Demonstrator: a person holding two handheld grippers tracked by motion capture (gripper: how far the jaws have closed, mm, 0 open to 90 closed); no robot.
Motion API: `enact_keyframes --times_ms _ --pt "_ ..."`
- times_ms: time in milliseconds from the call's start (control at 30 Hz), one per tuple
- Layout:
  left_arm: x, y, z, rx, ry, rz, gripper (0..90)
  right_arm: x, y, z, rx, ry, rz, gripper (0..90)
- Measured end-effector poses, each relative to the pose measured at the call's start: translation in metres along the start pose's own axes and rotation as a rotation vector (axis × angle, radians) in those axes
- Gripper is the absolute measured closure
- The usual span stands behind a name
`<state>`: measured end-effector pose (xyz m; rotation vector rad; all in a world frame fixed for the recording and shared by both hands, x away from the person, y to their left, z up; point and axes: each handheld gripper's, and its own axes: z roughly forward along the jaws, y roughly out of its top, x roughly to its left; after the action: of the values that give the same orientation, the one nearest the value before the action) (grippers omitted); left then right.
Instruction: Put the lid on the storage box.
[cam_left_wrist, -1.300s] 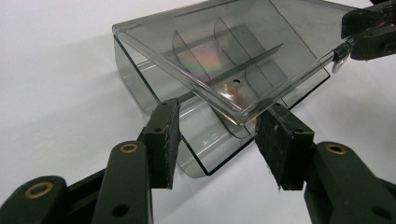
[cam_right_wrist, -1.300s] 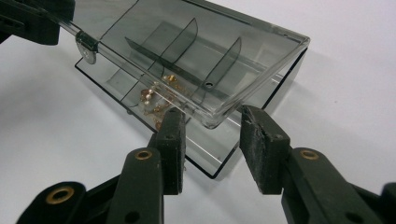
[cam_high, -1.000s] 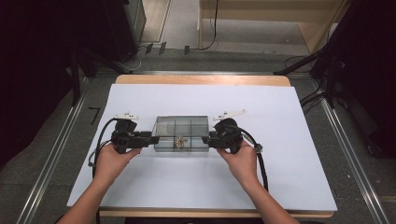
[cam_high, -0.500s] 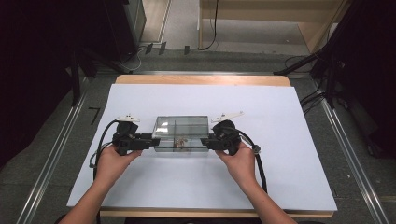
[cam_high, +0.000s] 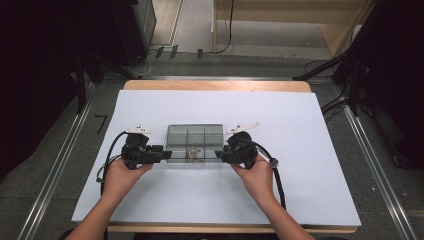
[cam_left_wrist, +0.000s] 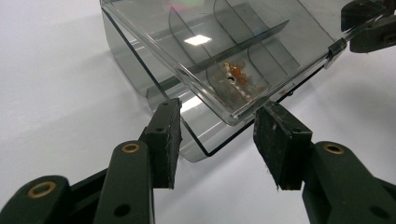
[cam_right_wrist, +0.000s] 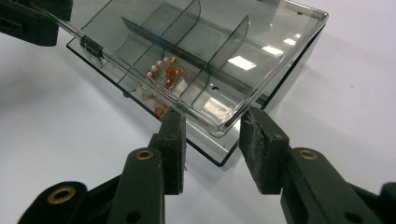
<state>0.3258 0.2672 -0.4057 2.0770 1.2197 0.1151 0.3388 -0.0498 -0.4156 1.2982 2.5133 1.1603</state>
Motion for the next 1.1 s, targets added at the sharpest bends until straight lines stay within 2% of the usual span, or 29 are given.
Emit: enact_keyframes --times_ms 333,1100 --pt "-0.001 -0.001 0.004 0.012 0.004 0.013 52.6 -0.002 -0.005 0.001 -0.002 0.006 0.009 61.5" --pt "-0.001 -0.008 0.012 0.038 0.010 0.021 51.7 0.001 -0.012 0.009 0.010 -0.025 -0.008 59.6"
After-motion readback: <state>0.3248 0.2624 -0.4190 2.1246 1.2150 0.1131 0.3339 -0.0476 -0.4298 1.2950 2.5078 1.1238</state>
